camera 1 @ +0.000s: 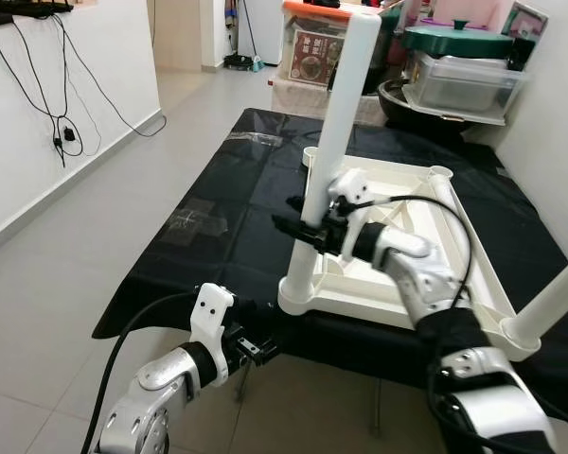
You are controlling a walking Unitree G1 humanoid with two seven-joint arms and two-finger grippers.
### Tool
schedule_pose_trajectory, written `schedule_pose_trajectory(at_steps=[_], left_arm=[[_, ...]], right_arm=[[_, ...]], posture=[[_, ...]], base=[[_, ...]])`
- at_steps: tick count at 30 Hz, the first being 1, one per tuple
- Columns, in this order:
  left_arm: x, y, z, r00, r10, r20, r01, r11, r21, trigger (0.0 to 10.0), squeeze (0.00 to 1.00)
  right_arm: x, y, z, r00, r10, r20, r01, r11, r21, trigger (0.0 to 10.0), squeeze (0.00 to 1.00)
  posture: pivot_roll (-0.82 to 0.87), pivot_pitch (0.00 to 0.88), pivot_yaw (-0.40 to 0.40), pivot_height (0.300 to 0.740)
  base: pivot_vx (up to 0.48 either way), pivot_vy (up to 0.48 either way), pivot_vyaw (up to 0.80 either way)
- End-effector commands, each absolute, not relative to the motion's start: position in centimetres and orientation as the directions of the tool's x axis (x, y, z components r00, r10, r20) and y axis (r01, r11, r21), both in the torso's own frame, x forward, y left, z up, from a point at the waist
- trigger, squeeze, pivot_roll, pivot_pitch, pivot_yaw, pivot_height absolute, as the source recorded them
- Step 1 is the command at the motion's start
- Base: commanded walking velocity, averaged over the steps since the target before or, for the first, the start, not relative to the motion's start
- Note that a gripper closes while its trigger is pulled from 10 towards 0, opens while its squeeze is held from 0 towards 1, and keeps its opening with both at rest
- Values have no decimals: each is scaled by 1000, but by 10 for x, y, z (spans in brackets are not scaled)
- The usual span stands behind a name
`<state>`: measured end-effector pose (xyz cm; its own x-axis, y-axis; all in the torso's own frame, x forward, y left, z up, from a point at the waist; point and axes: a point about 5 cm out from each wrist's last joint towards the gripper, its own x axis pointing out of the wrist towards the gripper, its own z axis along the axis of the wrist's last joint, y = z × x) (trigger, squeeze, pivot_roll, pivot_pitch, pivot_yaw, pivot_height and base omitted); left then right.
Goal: Building children table
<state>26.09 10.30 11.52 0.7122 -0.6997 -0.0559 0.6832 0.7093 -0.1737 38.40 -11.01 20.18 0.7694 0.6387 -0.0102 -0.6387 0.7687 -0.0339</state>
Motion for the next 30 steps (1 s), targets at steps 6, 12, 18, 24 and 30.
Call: schedule_pose_trajectory(at_steps=[6,12,18,24,30], left_arm=[[259,101,115,707,-705,-57,689,705,-169,10000,0],[261,102,115,700,-711,-64,696,699,-166,10000,0],[262,100,115,697,-714,-60,699,696,-166,10000,0],[262,101,116,702,-710,-56,695,699,-168,10000,0],[263,103,116,706,-706,-55,691,704,-163,10000,0]], right_arm=[[356,-202,128,867,-379,-324,400,917,-4,0,0],[329,-151,139,942,-191,-276,208,978,31,10000,0],[335,-126,172,991,98,-86,-82,982,172,10000,1000],[341,-129,223,893,437,105,-448,885,126,10000,0],[334,-136,239,749,650,129,-652,758,-32,10000,0]], posture=[[74,0,-112,740],[53,0,-89,740],[54,0,-94,740],[61,0,-102,740],[70,0,-113,740]], base=[[0,0,0],[0,0,0],[0,0,0],[0,0,0],[0,0,0]])
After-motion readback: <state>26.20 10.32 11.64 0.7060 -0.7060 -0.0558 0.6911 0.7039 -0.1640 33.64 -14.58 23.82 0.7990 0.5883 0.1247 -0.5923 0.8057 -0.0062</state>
